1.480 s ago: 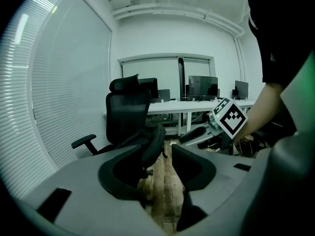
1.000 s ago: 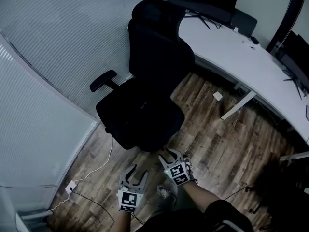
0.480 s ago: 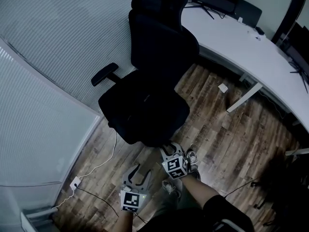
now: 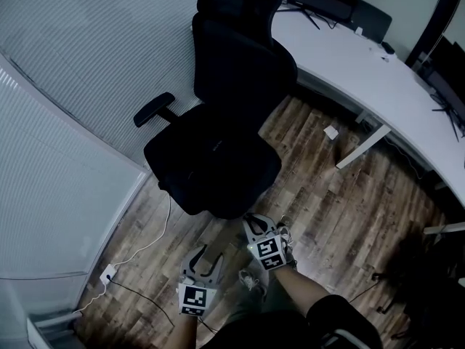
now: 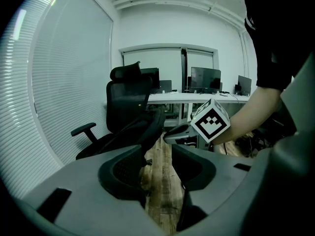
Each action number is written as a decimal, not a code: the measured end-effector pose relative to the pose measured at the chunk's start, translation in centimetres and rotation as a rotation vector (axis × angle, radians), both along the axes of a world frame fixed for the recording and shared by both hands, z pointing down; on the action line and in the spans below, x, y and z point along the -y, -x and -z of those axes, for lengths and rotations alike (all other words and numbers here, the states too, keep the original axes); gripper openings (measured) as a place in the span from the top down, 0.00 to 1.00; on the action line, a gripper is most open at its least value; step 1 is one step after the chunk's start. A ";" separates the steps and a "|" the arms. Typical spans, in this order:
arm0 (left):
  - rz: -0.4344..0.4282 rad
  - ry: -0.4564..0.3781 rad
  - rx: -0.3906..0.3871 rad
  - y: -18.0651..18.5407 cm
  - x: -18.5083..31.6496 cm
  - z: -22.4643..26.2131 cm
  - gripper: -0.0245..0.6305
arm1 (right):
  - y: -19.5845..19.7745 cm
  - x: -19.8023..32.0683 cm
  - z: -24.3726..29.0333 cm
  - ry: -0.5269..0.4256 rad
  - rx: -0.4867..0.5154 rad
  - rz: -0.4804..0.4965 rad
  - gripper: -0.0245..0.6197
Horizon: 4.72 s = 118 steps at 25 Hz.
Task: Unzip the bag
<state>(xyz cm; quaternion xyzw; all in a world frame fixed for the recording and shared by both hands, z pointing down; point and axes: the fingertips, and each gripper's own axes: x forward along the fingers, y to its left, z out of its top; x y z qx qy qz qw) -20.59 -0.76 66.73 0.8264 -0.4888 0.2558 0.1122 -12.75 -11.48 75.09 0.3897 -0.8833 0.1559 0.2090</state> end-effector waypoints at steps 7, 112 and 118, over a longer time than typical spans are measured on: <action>-0.008 -0.005 -0.012 -1.5 1.6 -0.2 0.68 | -1.2 -0.5 1.3 0.046 0.072 0.026 0.87; 0.403 0.198 0.451 -6.5 17.5 -0.6 0.86 | -14.3 25.2 5.1 0.397 0.245 0.278 0.89; 0.398 0.199 0.443 -6.4 17.4 -1.0 0.86 | -13.8 26.6 4.0 0.406 0.213 0.244 0.89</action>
